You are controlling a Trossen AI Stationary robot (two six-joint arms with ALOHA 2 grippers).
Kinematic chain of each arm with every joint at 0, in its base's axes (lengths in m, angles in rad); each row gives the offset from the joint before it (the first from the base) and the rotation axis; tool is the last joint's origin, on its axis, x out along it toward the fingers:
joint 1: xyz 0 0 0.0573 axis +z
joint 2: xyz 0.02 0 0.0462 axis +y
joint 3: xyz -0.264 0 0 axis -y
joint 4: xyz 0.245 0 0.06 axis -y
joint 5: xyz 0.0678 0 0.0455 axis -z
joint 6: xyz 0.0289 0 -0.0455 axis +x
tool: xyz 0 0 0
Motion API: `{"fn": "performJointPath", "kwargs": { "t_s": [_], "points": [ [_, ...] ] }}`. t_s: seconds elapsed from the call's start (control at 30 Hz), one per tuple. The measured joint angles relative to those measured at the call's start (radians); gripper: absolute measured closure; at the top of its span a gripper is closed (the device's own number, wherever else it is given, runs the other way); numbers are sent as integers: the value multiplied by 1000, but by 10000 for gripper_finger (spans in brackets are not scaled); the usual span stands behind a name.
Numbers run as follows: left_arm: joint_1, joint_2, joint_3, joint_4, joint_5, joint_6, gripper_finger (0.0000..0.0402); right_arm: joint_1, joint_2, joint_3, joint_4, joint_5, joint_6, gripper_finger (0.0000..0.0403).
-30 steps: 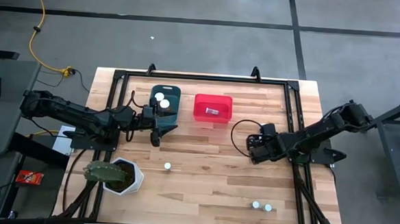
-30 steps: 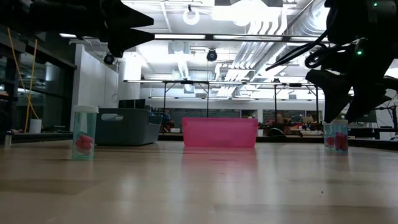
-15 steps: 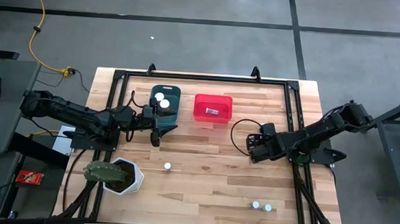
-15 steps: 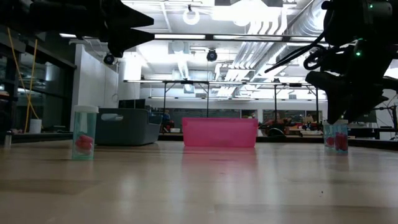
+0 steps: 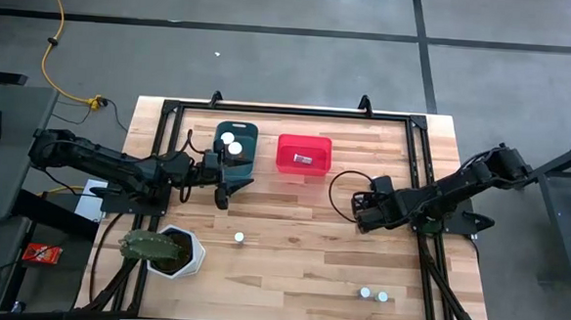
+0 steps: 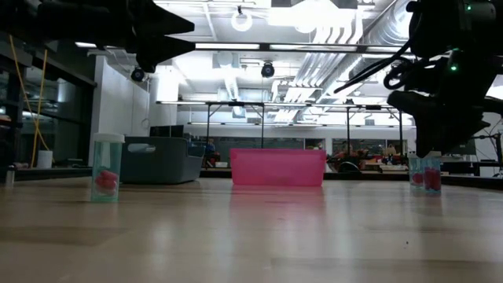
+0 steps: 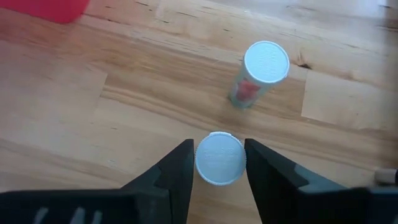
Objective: Pick and place medicine bottles into bin by pill shape (circle, oval)
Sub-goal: Put the middle right blue capsule bottle into the blue bin
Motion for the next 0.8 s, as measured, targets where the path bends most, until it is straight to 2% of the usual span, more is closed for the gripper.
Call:
{"fn": "performJointPath", "kwargs": {
  "t_s": [0.23, 0.4, 0.6, 0.8],
  "points": [
    [0, -49, 0, -25, -9, -26, 149, 1, -26, 32, -10, 5, -96, 279],
    [0, -115, 0, -55, -11, -53, 149, 1, -35, 141, 38, 135, -322, 301],
    [0, -160, 0, -74, -12, -56, 149, -17, -35, 213, 378, 210, -779, 306],
    [0, -167, 0, -70, -11, -71, 149, -80, 6, 213, 725, 149, -1127, 307]
  ]
}}
